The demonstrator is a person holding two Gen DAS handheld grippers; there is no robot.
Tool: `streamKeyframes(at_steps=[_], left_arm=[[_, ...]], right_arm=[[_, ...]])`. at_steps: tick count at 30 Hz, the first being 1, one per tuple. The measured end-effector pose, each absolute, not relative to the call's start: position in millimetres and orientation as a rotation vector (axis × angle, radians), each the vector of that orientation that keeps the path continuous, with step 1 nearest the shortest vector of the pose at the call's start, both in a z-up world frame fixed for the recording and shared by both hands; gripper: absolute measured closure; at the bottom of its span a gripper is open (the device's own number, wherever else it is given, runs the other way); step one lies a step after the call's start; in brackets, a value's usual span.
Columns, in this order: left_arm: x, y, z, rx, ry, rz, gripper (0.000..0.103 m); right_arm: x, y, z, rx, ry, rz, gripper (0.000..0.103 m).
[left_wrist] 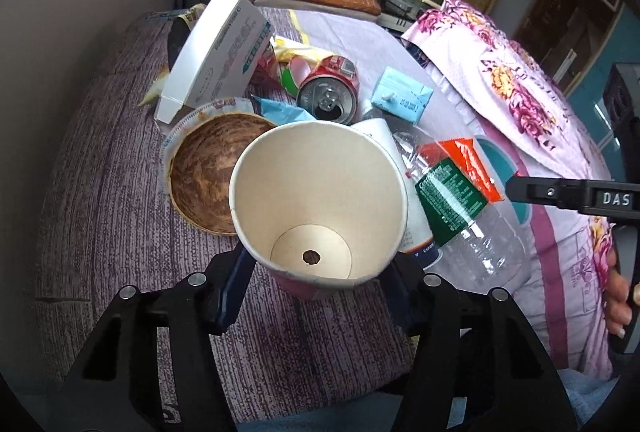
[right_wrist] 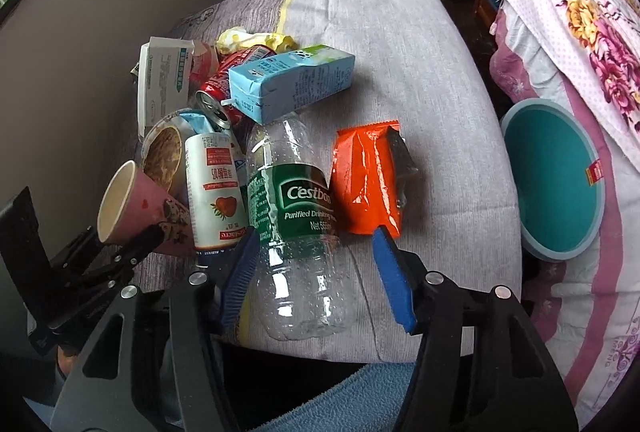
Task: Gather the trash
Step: 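Grasp the pink paper cup with the left tool while the right tool grasps the white drink can, then carry the cup and can to the teal bin and release both inside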
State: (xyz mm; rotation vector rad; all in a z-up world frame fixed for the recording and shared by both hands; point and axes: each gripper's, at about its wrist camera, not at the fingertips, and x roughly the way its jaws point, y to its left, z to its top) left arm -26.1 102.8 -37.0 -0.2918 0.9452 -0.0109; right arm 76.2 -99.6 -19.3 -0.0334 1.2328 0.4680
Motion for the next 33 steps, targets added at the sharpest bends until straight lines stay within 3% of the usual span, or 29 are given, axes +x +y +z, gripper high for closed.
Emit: streamKeyframes(at_steps=[8, 11, 23, 24, 33], left_arm=[[-33.7, 142.2, 0.2, -0.378, 0.83, 0.001, 0.044], [-34.3, 160.3, 0.9, -0.425, 0.82, 0.007, 0.044], [-37.9, 201.6, -10.7, -0.501, 0.827, 0.076, 0.044], [-38.6, 202.3, -12.1, -0.503, 0.829, 0.078, 0.044], [-26.8, 191.4, 1.7, -0.479, 0.825, 0.048, 0.044]], right_arm=[[82.9, -44.3, -18.7, -0.099, 1.271, 0.596, 0.046], [86.5, -23.1, -23.3, -0.115, 1.299, 0.643, 0.054], [100.6, 40.9, -77.9, -0.258, 1.417, 0.639, 0.054], [99.3, 43.3, -80.3, -0.274, 1.398, 0.635, 0.057], [101.5, 15.6, -18.1, -0.122, 1.245, 0.702, 0.058]])
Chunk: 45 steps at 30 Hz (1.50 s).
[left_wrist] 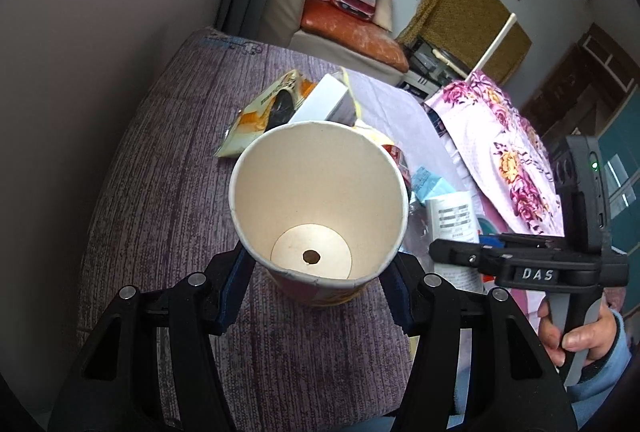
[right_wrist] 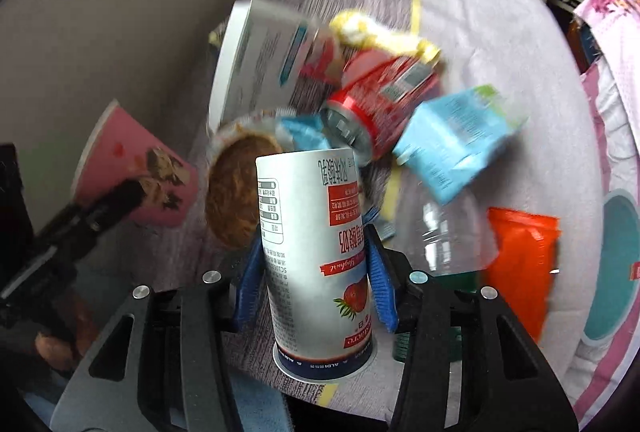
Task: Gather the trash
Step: 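Carry the cup and can to the teal bin and release both inside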
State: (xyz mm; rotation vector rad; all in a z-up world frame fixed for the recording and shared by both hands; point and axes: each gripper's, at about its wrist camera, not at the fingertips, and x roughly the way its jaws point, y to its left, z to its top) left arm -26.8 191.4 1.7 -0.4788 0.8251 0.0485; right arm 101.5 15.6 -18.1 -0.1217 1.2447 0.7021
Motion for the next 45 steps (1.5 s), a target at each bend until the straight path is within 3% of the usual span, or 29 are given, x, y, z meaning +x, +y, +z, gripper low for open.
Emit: streamKeyframes(at_steps=[13, 26, 45], left_arm=[[65.4, 49.3, 36.8, -0.278, 0.85, -0.245, 0.043], [149.4, -121.6, -11.8, -0.125, 1.019, -0.415, 0.043], [208.6, -232.6, -81.1, 0.011, 1.207, -0.471, 0.041]], right_arm=[[139.6, -152.7, 39.1, 0.105, 1.065, 0.43, 0.057], [166.1, -328.5, -11.0, 0.305, 1.054, 0.165, 0.057], [186.9, -420.0, -73.8, 0.419, 1.115, 0.023, 0.057]])
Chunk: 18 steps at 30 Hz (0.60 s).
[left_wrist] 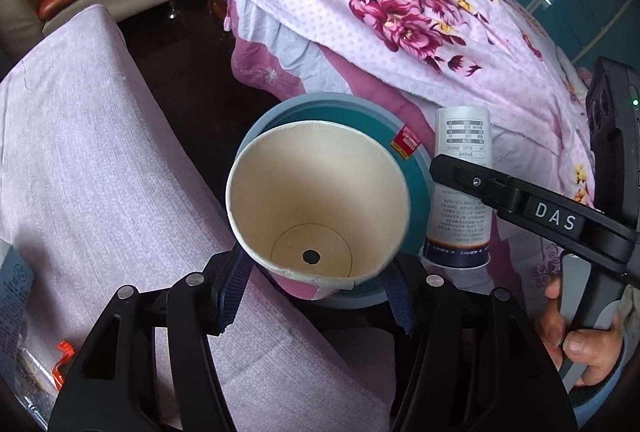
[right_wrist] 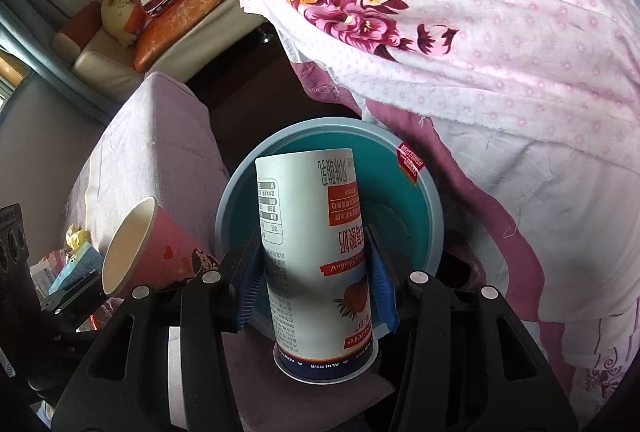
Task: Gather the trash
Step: 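Carry the cup and can to the teal bin and release both inside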
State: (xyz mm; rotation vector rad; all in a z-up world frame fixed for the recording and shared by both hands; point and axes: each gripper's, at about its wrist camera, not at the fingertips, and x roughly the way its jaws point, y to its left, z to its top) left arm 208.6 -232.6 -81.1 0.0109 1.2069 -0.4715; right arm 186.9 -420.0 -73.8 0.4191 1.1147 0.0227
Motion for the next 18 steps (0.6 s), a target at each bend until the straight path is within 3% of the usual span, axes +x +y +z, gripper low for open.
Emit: streamKeyframes(at_steps=[2, 6, 14, 18], left_arm=[[210.6, -237.3, -86.8, 0.023, 1.221, -0.468, 0.039], [207.3, -237.8, -91.8, 0.039, 1.231, -0.46, 0.026], [196.8, -221.5, -84.1, 0.03, 1.224, -0.445, 0.024], [187.9, -207.6, -75.1, 0.009, 1.203, -0.434, 0.014]], right_arm=[[188.1, -422.6, -75.9, 0.423, 1.118, 0.016, 0.057], [189.5, -422.7, -81.9, 0.425, 1.133, 0.013, 0.057], [189.4, -413.6, -86.1, 0.413, 1.156, 0.023, 0.057], [190.9, -405.3, -88.6, 0.399, 1.183, 0.038, 0.056]])
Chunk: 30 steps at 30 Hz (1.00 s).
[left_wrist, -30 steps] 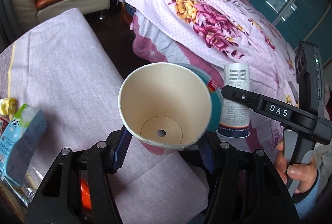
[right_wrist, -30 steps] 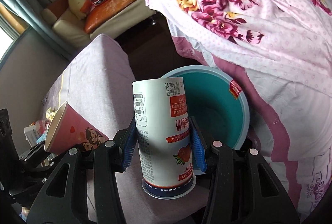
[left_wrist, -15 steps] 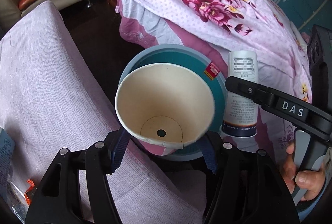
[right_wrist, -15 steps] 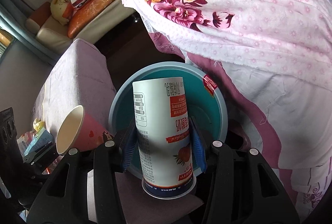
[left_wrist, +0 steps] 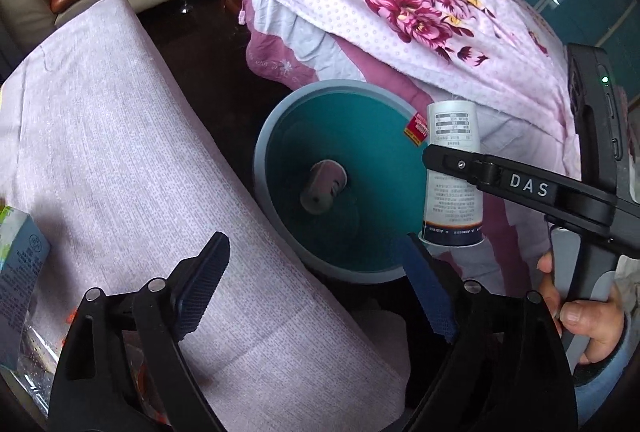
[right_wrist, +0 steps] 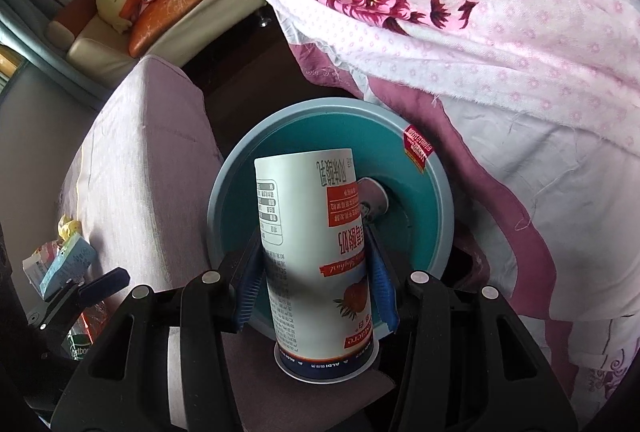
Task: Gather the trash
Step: 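Carry the cup and can to the teal bin and release both inside, then grasp the blue milk carton with the left tool while the right tool grasps the Cestbon bottle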
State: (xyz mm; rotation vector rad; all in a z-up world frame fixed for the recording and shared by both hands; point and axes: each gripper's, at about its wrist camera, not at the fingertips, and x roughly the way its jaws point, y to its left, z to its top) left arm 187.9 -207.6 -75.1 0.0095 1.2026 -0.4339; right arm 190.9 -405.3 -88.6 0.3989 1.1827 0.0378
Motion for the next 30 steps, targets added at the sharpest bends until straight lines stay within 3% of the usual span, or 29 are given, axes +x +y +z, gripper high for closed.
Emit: streamKeyframes(at_steps=[1, 3, 8, 30], left_arm=[[186.2, -205.2, -71.5, 0.001, 1.195, -0.435, 0.014], [183.8, -200.9, -64.6, -0.017, 1.185, -0.444, 0.014], [177.7, -192.6, -47.4, -0.039, 1.152, -0.454, 0.014], [116.7, -81.3, -29.2, -0.164, 1.088, -0.352, 0.012]], right_arm=[[191.1, -402.3, -89.2, 0.398, 1.192, 0.043, 0.056], [191.3, -398.5, -89.4, 0.404, 1.206, 0.053, 0.038], [187.5, -392.4, -78.8, 0.395, 1.194, 0.043, 0.03], [157.3, -320.9, -25.5, 0.304, 1.19, 0.122, 0.027]])
